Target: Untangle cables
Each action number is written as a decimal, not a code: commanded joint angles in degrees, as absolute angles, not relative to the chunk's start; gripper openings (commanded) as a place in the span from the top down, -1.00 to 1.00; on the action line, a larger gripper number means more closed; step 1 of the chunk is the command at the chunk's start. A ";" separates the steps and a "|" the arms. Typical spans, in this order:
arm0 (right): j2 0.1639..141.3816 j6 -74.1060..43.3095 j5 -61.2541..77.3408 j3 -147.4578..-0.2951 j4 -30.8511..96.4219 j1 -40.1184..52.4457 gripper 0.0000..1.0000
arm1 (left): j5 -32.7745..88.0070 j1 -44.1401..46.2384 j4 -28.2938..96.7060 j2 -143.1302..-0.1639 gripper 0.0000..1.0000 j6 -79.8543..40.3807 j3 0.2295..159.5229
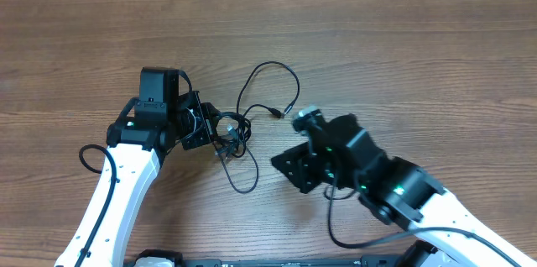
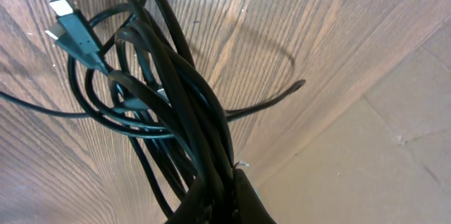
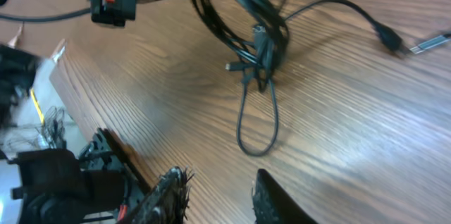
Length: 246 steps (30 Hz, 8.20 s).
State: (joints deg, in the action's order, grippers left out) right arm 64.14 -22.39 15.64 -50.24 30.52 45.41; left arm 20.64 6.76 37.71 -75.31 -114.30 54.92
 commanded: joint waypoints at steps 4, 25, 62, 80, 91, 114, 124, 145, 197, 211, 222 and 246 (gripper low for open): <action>77.36 -24.53 13.04 -49.89 22.13 51.22 0.31 | 11.77 8.60 39.35 -75.66 0.90 -112.66 56.07; 94.41 -29.08 2.63 -49.89 0.12 51.33 0.13 | 11.44 15.00 39.79 -83.15 0.91 -114.45 56.07; 83.29 -28.73 22.06 -49.89 14.26 43.51 0.92 | 17.67 4.73 38.74 -83.13 0.92 -111.61 56.07; 38.33 -31.81 -0.73 -49.87 49.21 39.38 0.35 | 42.74 1.48 16.80 -83.13 0.91 -105.19 56.07; 49.36 -27.99 8.01 -49.87 41.30 39.40 -0.02 | 51.09 6.13 5.10 -82.35 0.92 -104.64 56.07; 73.67 -34.33 3.51 -49.87 18.28 39.46 0.03 | 44.80 16.32 4.56 -76.14 0.91 -110.37 56.10; 73.25 -34.35 4.12 -49.89 29.19 39.46 0.92 | 43.55 13.58 3.64 -76.07 0.91 -112.77 56.07; 47.37 -45.91 -17.15 -49.87 53.63 41.71 0.92 | 43.53 -3.05 6.17 -75.83 0.91 -111.55 56.07; 64.36 -34.06 -5.50 -49.89 40.10 44.62 0.92 | 34.26 5.06 7.75 -75.85 0.91 -108.73 56.07; 42.17 -46.94 -21.21 -49.89 60.20 44.62 0.89 | 26.24 4.54 16.88 -75.85 0.91 -108.01 56.07; 47.81 -46.98 -16.21 -49.87 57.80 44.62 -0.98 | 46.98 4.58 -1.45 -75.85 0.92 -90.15 56.07; 53.12 -65.89 -12.99 -49.87 61.91 44.66 -1.00 | 26.83 19.84 50.68 -76.05 0.91 -28.25 56.03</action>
